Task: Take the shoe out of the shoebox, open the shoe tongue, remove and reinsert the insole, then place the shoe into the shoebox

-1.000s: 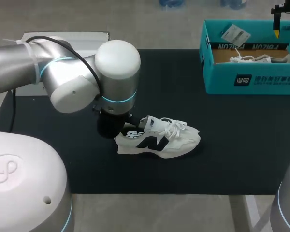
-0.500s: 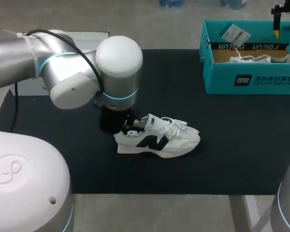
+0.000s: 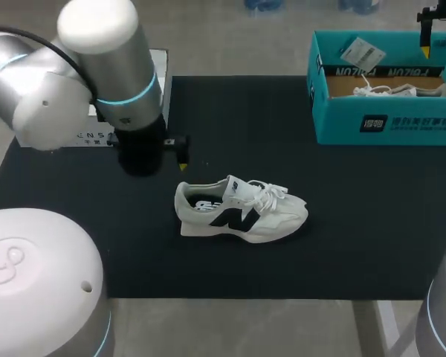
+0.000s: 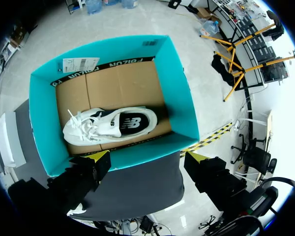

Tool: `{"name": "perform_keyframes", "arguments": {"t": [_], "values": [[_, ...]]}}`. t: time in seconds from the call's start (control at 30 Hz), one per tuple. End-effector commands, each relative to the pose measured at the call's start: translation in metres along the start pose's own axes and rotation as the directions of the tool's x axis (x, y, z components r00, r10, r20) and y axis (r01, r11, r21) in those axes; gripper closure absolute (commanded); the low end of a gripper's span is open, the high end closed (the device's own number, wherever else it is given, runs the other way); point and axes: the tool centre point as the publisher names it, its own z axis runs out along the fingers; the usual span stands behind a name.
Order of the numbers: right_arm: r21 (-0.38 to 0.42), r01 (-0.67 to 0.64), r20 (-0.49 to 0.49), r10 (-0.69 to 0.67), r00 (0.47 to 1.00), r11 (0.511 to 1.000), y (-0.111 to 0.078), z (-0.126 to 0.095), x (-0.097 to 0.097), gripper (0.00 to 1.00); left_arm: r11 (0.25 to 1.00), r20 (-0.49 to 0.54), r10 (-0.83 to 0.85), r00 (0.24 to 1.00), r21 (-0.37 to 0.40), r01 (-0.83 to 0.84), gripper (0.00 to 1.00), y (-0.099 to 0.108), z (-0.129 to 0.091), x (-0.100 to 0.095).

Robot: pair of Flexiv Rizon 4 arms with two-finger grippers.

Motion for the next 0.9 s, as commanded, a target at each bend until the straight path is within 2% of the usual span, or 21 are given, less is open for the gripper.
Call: {"name": "perform_keyframes", "arguments": {"t": [0.03, 0.63, 0.67, 0.73, 0.77, 0.8, 0.83, 0.87, 0.9], "values": [[-0.001, -0.001, -0.001, 0.001, 1.000, 1.000, 0.000, 0.000, 0.000, 0.00, 0.998, 0.119, -0.050, 0.992, -0.033, 0.054, 0.00, -0.008, -0.028, 0.032], [-0.001, -0.001, -0.001, 0.001, 1.000, 1.000, 0.000, 0.000, 0.000, 0.00, 0.998, 0.119, -0.050, 0.992, -0.033, 0.054, 0.00, -0.008, -0.028, 0.032], [-0.001, -0.001, -0.001, 0.001, 1.000, 1.000, 0.000, 0.000, 0.000, 0.00, 0.987, 0.191, -0.127, 0.973, 0.127, 0.103, 0.00, -0.002, -0.033, 0.043], [-0.001, -0.001, -0.001, 0.001, 1.000, 1.000, 0.000, 0.000, 0.000, 0.00, 0.937, 0.245, -0.257, 0.935, 0.299, 0.179, 0.00, 0.005, -0.036, 0.059], [-0.001, -0.001, -0.001, 0.001, 1.000, 1.000, 0.000, 0.000, 0.000, 0.00, 0.909, 0.248, -0.337, 0.908, 0.336, 0.245, 0.00, 0.007, -0.034, 0.069], [-0.001, -0.001, -0.001, 0.001, 1.000, 1.000, 0.000, 0.000, 0.000, 0.00, 0.861, 0.263, -0.432, 0.863, 0.404, 0.308, 0.00, 0.009, -0.033, 0.080], [-0.001, -0.001, -0.001, 0.001, 1.000, 1.000, 0.000, 0.000, 0.000, 0.00, 0.826, 0.266, -0.433, 0.862, 0.500, 0.260, 0.00, 0.005, -0.033, 0.089], [-0.001, -0.001, -0.001, 0.001, 1.000, 1.000, 0.000, 0.000, 0.000, 0.00, 0.752, 0.289, -0.544, 0.788, 0.584, 0.305, 0.00, 0.002, -0.034, 0.104], [-0.001, -0.001, -0.001, 0.001, 1.000, 1.000, 0.000, 0.000, 0.000, 0.00, 0.720, 0.321, -0.566, 0.759, 0.641, 0.266, 0.00, -0.001, -0.036, 0.111]]}}
